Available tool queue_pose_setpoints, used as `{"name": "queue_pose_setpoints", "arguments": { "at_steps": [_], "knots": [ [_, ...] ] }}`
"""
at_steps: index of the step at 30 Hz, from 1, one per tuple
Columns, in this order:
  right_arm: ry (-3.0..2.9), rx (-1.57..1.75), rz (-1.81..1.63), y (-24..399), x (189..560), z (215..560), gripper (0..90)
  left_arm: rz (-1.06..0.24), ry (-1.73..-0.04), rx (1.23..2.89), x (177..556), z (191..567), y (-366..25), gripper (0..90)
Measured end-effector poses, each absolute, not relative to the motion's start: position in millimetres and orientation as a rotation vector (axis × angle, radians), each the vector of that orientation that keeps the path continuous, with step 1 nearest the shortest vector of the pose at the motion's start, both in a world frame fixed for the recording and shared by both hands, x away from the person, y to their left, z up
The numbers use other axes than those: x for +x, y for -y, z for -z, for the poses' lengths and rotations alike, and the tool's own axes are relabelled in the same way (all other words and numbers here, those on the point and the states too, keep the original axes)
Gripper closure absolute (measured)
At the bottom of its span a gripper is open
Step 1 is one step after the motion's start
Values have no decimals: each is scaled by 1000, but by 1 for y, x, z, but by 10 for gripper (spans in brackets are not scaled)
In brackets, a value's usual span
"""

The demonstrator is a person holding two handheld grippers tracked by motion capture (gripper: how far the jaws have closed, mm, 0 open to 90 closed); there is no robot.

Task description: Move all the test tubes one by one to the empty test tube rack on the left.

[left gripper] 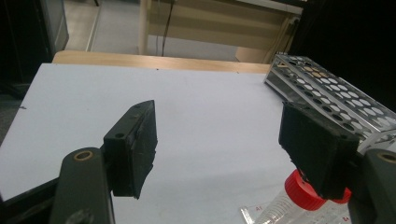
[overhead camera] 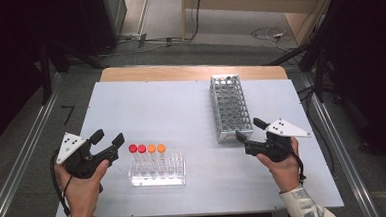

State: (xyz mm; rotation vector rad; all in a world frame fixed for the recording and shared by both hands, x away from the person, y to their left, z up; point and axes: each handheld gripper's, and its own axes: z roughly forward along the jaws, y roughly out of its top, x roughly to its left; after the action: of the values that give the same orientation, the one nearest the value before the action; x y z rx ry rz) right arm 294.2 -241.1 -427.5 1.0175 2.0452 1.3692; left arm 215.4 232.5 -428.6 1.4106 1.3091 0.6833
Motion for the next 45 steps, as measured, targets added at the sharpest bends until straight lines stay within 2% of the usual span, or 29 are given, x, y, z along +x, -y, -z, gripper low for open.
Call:
{"name": "queue_pose_setpoints", "arguments": {
  "at_steps": [13, 22, 45],
  "knots": [
    [-2029, 1025, -1338, 254, 289, 431, 197, -694, -1321, 1450, 216, 440, -231, 288],
    [-2017, 1049, -1322, 264, 287, 435, 195, -710, -1317, 1451, 215, 444, -230, 255],
    [-1955, 1140, -1272, 308, 280, 440, 181, -753, -1367, 1435, 204, 453, -245, 211]
  ]
}}
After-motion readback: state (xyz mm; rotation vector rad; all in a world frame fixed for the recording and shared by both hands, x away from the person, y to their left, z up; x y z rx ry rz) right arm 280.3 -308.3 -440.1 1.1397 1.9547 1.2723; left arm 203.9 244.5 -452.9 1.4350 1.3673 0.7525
